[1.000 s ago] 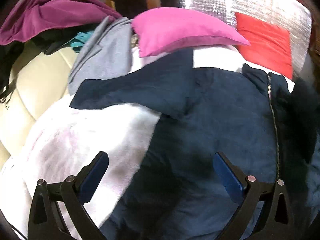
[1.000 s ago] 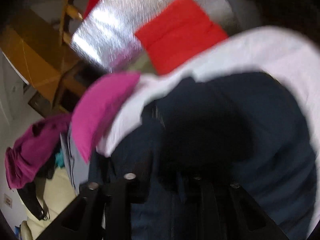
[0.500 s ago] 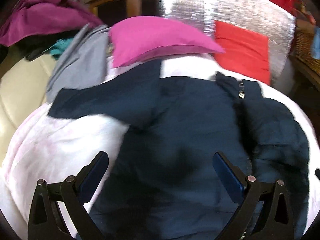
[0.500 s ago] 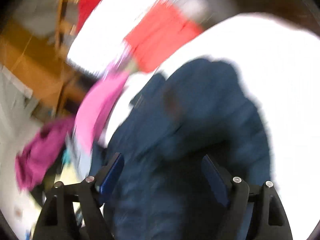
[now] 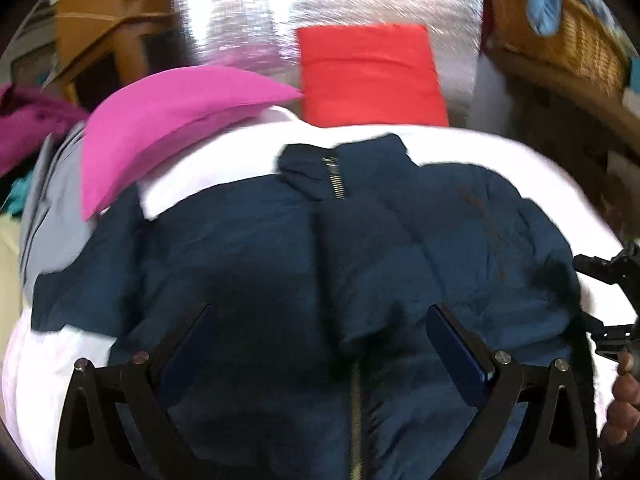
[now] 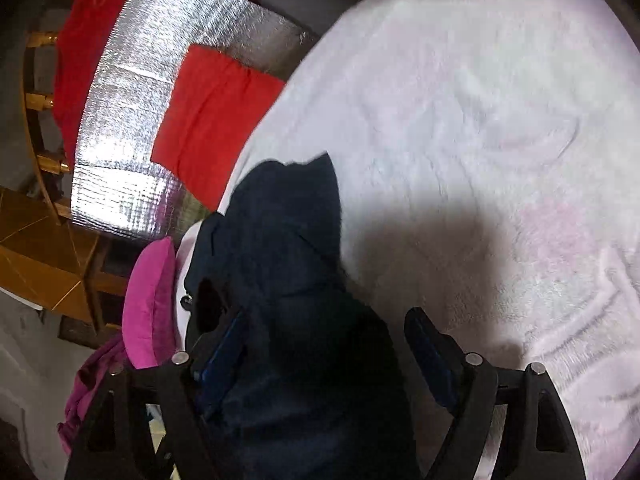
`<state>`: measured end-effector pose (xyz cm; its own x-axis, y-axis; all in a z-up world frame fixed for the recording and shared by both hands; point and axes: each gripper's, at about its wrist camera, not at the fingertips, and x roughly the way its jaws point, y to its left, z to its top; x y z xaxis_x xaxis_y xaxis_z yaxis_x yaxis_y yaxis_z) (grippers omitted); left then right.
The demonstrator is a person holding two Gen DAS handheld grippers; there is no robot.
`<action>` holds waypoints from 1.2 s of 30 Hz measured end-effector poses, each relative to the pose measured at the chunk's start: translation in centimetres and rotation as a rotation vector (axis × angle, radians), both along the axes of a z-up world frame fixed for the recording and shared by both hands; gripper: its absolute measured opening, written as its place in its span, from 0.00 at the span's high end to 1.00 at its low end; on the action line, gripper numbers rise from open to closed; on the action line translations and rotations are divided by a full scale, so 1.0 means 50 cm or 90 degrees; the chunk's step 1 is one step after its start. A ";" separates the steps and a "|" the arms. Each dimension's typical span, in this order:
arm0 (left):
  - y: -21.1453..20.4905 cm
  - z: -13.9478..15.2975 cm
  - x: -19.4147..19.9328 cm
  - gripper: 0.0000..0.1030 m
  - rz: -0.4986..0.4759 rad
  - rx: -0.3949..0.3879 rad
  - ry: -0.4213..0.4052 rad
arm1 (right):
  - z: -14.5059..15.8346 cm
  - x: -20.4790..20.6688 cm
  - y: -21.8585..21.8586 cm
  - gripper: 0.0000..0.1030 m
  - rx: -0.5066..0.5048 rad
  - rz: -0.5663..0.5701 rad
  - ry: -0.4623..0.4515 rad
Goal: Fold large clothes
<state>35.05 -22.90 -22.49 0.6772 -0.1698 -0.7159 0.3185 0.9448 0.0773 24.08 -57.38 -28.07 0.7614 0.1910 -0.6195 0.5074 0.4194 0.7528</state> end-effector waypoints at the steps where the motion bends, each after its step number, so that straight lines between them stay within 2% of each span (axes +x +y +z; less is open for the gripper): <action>1: -0.019 -0.010 0.010 0.00 -0.006 0.006 0.005 | -0.007 0.000 -0.002 0.38 0.008 -0.003 -0.009; 3: -0.041 -0.032 0.025 0.00 -0.016 0.011 0.010 | -0.015 -0.001 -0.005 0.52 0.019 0.006 -0.017; 4: -0.046 -0.043 0.030 0.03 -0.014 0.012 0.010 | -0.020 0.002 -0.003 0.56 0.019 0.010 -0.011; 5: -0.048 -0.054 0.037 0.16 -0.015 0.007 0.017 | -0.023 0.005 0.002 0.57 0.011 0.008 -0.003; 6: -0.047 -0.060 0.041 0.39 -0.026 -0.005 0.030 | -0.025 0.007 0.006 0.57 0.003 0.007 0.000; 7: -0.047 -0.067 0.048 0.46 -0.050 -0.027 0.050 | -0.023 0.009 0.010 0.57 -0.007 0.008 0.002; 9: -0.045 -0.071 0.051 0.50 -0.050 -0.017 0.036 | -0.016 0.012 0.019 0.57 -0.020 0.008 0.009; 11: -0.039 -0.074 0.051 0.69 -0.055 -0.027 0.036 | -0.012 0.015 0.022 0.57 -0.035 0.008 0.016; 12: -0.030 -0.072 0.052 0.75 -0.055 -0.042 0.040 | -0.010 0.011 0.024 0.57 -0.042 0.007 0.019; 14: -0.001 -0.062 0.063 0.80 -0.042 -0.085 0.058 | -0.003 0.008 0.023 0.57 -0.047 0.005 0.021; 18: 0.088 -0.047 0.095 0.80 -0.020 -0.252 0.149 | -0.002 -0.002 0.024 0.57 -0.049 -0.004 0.024; 19: 0.124 -0.048 0.104 0.80 -0.005 -0.311 0.182 | -0.001 0.000 0.024 0.57 -0.052 -0.005 0.026; 22: 0.202 -0.056 0.115 0.78 0.038 -0.401 0.247 | 0.002 0.000 0.027 0.57 -0.058 -0.006 0.031; 24: 0.242 -0.048 0.109 0.77 0.086 -0.385 0.226 | 0.003 0.000 0.026 0.57 -0.059 -0.007 0.034; 25: 0.262 -0.040 0.105 0.76 0.113 -0.360 0.206 | 0.002 -0.001 0.025 0.58 -0.057 -0.008 0.035; 27: 0.293 -0.025 0.099 0.62 0.164 -0.321 0.179 | 0.000 -0.003 0.022 0.58 -0.053 -0.011 0.036; 28: 0.304 -0.013 0.090 0.58 0.182 -0.320 0.162 | -0.001 -0.006 0.021 0.58 -0.051 -0.012 0.037; 29: 0.305 -0.004 0.084 0.49 0.187 -0.322 0.149 | -0.001 -0.006 0.022 0.58 -0.051 -0.014 0.039; 30: 0.297 0.006 0.079 0.37 0.180 -0.318 0.136 | 0.000 -0.007 0.023 0.58 -0.054 -0.015 0.041; 32: 0.260 0.021 0.067 0.24 0.157 -0.293 0.116 | 0.003 -0.006 0.026 0.56 -0.063 -0.015 0.045; 34: 0.203 0.036 0.048 0.21 0.105 -0.263 0.089 | 0.004 -0.003 0.028 0.56 -0.069 -0.011 0.048; 36: 0.139 0.043 0.030 0.19 0.047 -0.241 0.086 | 0.001 -0.004 0.025 0.55 -0.063 -0.012 0.046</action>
